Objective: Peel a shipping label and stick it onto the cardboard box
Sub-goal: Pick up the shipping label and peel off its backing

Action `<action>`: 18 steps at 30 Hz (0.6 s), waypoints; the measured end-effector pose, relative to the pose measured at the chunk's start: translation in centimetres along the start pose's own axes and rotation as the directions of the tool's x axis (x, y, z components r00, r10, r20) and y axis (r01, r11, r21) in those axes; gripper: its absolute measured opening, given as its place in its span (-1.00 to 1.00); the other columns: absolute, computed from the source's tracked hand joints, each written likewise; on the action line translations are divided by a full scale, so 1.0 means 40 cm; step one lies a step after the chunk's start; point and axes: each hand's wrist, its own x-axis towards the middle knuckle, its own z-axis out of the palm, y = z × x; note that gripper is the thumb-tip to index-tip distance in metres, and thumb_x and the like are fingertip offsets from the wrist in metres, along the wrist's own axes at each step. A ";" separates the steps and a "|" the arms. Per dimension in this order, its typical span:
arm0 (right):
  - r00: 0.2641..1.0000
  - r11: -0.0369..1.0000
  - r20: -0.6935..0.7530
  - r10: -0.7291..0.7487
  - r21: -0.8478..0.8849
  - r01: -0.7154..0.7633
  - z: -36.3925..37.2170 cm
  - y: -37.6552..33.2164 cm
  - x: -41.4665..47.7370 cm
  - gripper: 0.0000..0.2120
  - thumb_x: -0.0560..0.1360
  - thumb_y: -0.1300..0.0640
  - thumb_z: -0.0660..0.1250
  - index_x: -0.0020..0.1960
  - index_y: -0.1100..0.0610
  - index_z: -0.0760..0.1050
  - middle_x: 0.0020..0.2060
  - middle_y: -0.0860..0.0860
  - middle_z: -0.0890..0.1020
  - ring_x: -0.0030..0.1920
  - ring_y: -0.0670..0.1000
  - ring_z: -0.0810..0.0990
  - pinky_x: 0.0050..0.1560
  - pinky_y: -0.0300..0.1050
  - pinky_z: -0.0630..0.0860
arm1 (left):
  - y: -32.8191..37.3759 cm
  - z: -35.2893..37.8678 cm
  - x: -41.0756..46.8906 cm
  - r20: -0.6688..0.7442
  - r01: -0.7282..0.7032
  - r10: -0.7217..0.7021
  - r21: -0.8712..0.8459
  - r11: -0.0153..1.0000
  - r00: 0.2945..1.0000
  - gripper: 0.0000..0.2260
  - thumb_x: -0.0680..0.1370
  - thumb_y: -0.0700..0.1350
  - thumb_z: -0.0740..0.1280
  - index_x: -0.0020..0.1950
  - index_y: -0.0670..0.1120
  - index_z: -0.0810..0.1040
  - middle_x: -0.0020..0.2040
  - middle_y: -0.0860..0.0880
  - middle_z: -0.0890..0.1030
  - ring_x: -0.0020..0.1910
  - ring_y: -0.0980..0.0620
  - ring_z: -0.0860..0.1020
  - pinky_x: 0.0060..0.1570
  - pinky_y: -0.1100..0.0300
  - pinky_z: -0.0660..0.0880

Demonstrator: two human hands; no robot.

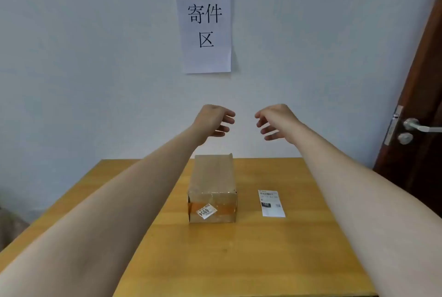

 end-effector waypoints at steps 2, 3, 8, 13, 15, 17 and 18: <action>0.999 0.996 0.011 0.053 -0.072 -0.052 0.000 0.037 0.013 -0.80 0.58 0.15 0.34 0.14 0.19 0.65 -0.09 0.10 0.70 -0.20 0.11 0.65 -0.05 0.09 0.72 | -0.024 0.012 0.009 -0.005 0.027 -0.027 0.034 0.999 1.000 -0.73 0.61 -0.13 0.21 0.14 -0.10 0.69 0.05 -0.09 0.72 -0.21 -0.06 0.61 -0.13 0.10 0.58; 0.997 0.992 0.023 0.079 -0.101 -0.076 0.001 0.067 0.025 -0.79 0.59 0.14 0.34 0.15 0.19 0.64 -0.05 0.10 0.71 -0.17 0.11 0.65 -0.05 0.08 0.71 | -0.046 0.020 0.017 -0.001 0.043 -0.043 0.040 0.998 0.999 -0.72 0.61 -0.11 0.21 0.16 -0.09 0.69 0.07 -0.08 0.71 -0.19 -0.05 0.62 -0.12 0.10 0.57; 0.977 0.961 0.066 0.202 -0.204 -0.185 0.015 0.201 0.076 -0.79 0.58 0.15 0.34 0.17 0.18 0.64 0.00 0.07 0.68 -0.17 0.11 0.61 -0.17 -0.01 0.63 | -0.132 0.062 0.044 0.022 0.103 -0.106 0.107 0.989 0.994 -0.75 0.62 -0.05 0.25 0.17 -0.02 0.69 0.10 0.00 0.70 -0.05 -0.02 0.61 -0.03 0.08 0.54; 0.944 0.908 0.067 0.325 -0.300 -0.291 0.022 0.362 0.117 -0.73 0.55 0.14 0.38 0.22 0.18 0.60 0.04 0.08 0.66 -0.18 0.12 0.59 -0.13 0.02 0.58 | -0.225 0.104 0.078 0.049 0.149 -0.162 0.206 0.967 0.986 -0.70 0.64 -0.02 0.21 0.26 -0.03 0.65 0.08 0.02 0.69 -0.02 -0.05 0.55 0.01 0.04 0.47; 0.922 0.879 0.078 0.379 -0.343 -0.332 0.029 0.417 0.129 -0.67 0.54 0.14 0.41 0.27 0.18 0.54 0.05 0.09 0.65 -0.18 0.13 0.57 -0.15 0.03 0.56 | -0.253 0.116 0.086 0.038 0.152 -0.169 0.272 0.950 0.985 -0.70 0.66 -0.03 0.20 0.28 -0.06 0.63 0.07 0.02 0.67 -0.01 -0.03 0.53 -0.02 0.07 0.46; 0.899 0.844 0.079 0.430 -0.388 -0.370 0.039 0.466 0.138 -0.62 0.52 0.14 0.44 0.31 0.18 0.51 0.11 0.15 0.66 -0.21 0.13 0.54 -0.19 0.02 0.54 | -0.276 0.125 0.088 0.045 0.155 -0.180 0.331 0.931 0.983 -0.78 0.68 -0.05 0.20 0.18 -0.04 0.62 0.03 -0.01 0.60 -0.15 0.05 0.47 -0.22 0.19 0.37; 0.886 0.826 0.083 0.456 -0.412 -0.386 0.044 0.487 0.141 -0.60 0.51 0.14 0.44 0.31 0.19 0.50 0.10 0.17 0.66 -0.23 0.14 0.53 -0.22 0.01 0.53 | -0.287 0.129 0.091 0.045 0.158 -0.188 0.369 0.916 0.981 -0.84 0.69 -0.07 0.20 0.09 -0.02 0.58 -0.03 -0.04 0.53 -0.26 0.09 0.40 -0.30 0.23 0.29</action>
